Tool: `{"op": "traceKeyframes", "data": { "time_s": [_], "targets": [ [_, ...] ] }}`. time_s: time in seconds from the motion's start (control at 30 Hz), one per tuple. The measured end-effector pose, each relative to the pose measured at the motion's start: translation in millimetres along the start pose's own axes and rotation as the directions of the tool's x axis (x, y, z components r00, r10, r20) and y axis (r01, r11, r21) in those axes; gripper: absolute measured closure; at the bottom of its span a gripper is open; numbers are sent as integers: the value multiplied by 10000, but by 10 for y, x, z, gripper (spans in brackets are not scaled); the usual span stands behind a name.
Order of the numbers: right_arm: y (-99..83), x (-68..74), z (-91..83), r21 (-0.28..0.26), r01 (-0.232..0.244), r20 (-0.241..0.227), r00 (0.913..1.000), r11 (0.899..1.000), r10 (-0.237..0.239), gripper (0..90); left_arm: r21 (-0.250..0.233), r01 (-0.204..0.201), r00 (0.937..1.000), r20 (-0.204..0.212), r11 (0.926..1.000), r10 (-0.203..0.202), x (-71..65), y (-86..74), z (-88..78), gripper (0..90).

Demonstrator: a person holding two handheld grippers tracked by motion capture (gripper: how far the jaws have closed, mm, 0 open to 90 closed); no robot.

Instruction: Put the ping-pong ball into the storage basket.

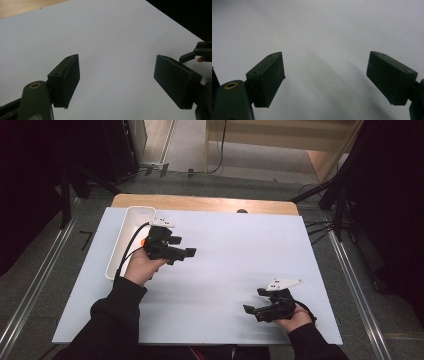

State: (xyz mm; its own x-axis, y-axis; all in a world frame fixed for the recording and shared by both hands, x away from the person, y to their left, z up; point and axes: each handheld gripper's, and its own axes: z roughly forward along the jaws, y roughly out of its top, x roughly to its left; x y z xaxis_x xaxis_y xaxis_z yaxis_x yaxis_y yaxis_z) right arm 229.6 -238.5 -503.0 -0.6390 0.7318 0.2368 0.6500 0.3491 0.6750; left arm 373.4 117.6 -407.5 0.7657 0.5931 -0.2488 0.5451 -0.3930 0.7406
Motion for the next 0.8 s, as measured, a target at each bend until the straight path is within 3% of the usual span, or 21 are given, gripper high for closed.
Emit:
{"op": "traceKeyframes", "data": {
  "time_s": [0.23,0.43,0.8],
  "targets": [
    [0,6,8,69,66,-24,10000,10000,-66,137,196,-312,9995,-35,9993,313,-61,-42,29,214],
    [-1,3,4,41,66,-30,10000,10000,-65,136,213,-102,9999,121,9997,99,-88,-135,68,214],
    [-5,12,7,90,71,13,10000,9999,-71,137,291,-160,9994,306,9994,151,-115,-295,98,214]
  ]
}}
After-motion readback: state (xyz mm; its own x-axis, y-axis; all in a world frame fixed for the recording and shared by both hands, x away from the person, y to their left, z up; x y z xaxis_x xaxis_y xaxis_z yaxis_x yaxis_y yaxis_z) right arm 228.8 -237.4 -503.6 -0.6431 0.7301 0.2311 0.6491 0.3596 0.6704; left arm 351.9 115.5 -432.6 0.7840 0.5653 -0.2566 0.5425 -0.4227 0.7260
